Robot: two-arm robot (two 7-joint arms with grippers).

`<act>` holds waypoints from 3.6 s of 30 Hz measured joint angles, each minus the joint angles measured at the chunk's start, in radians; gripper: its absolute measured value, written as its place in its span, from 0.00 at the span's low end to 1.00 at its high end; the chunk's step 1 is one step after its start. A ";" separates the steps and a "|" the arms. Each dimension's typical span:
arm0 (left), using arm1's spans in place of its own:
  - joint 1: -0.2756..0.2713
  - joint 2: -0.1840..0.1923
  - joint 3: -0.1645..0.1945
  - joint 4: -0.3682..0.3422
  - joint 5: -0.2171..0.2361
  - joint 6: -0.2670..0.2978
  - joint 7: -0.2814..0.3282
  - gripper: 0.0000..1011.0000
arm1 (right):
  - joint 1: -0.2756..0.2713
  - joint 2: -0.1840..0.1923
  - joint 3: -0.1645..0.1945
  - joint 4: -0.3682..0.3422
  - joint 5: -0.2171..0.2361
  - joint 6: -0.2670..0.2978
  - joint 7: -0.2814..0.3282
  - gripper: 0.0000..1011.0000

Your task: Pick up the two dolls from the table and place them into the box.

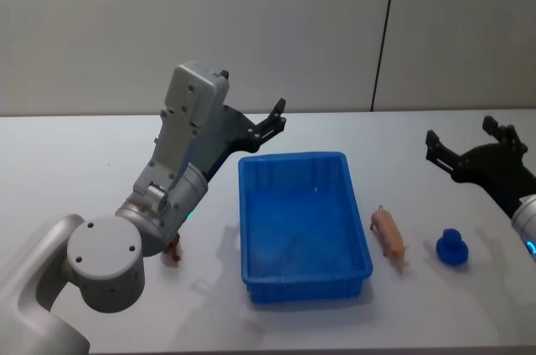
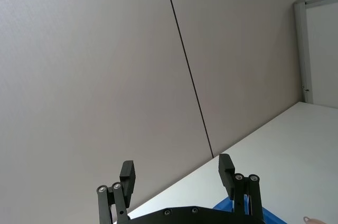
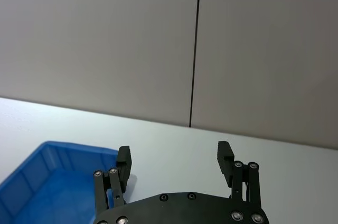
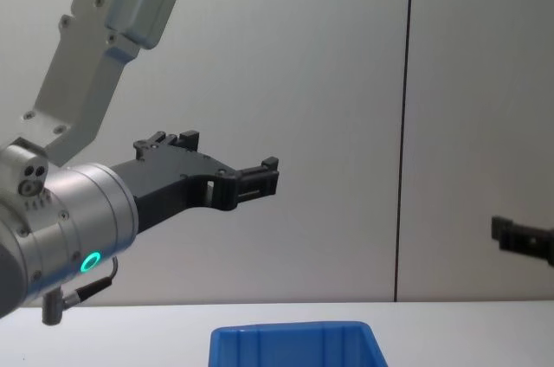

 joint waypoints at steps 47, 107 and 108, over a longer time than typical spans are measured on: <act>0.000 0.000 0.000 0.000 0.000 0.000 0.000 0.99 | 0.040 -0.039 -0.016 0.248 -0.061 0.208 -0.031 0.99; 0.000 0.000 0.000 0.000 0.000 0.000 0.000 0.99 | 0.121 -0.100 -0.064 0.256 -0.134 -0.068 0.171 0.14; 0.000 0.000 0.000 0.000 0.000 0.000 0.000 0.99 | 0.125 -0.103 -0.066 0.255 -0.134 -0.071 0.178 0.13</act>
